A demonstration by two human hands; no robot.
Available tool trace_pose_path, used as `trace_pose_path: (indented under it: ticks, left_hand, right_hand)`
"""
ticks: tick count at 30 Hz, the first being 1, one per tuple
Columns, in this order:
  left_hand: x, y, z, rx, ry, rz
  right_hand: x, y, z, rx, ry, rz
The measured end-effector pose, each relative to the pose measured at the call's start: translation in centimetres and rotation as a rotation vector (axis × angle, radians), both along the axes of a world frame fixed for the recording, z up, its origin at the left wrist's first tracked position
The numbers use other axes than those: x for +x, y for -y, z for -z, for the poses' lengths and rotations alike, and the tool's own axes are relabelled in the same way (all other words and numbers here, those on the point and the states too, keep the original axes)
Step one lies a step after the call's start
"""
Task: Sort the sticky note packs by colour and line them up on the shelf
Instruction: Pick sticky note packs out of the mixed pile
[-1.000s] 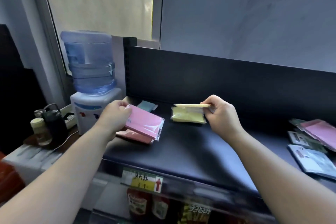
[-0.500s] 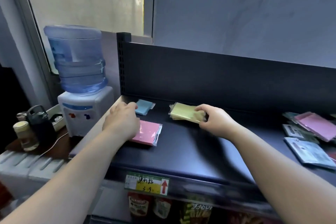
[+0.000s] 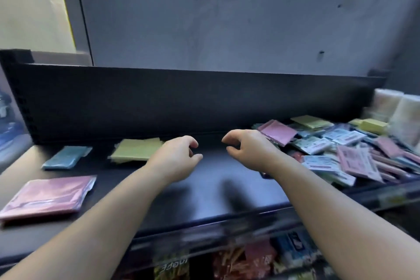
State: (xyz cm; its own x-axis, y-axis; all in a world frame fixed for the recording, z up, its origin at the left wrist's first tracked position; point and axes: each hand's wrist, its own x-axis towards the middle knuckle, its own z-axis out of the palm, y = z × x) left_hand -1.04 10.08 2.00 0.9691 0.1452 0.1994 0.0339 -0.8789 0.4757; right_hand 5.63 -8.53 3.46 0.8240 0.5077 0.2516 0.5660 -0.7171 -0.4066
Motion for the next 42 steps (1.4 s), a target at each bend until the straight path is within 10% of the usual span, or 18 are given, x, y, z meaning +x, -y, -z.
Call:
trace_pose_path:
  ticks: [28,42]
  left_hand:
    - [16.9,23.4,0.2,0.118,-0.229,-0.305]
    - [17.1,22.5,0.5,-0.635,0.043,-0.260]
  right_hand:
    - [18.3,24.4,-1.7,-0.314,0.066,0.204]
    - [20.4,22.7,-1.1,-0.426,0.213,0.207]
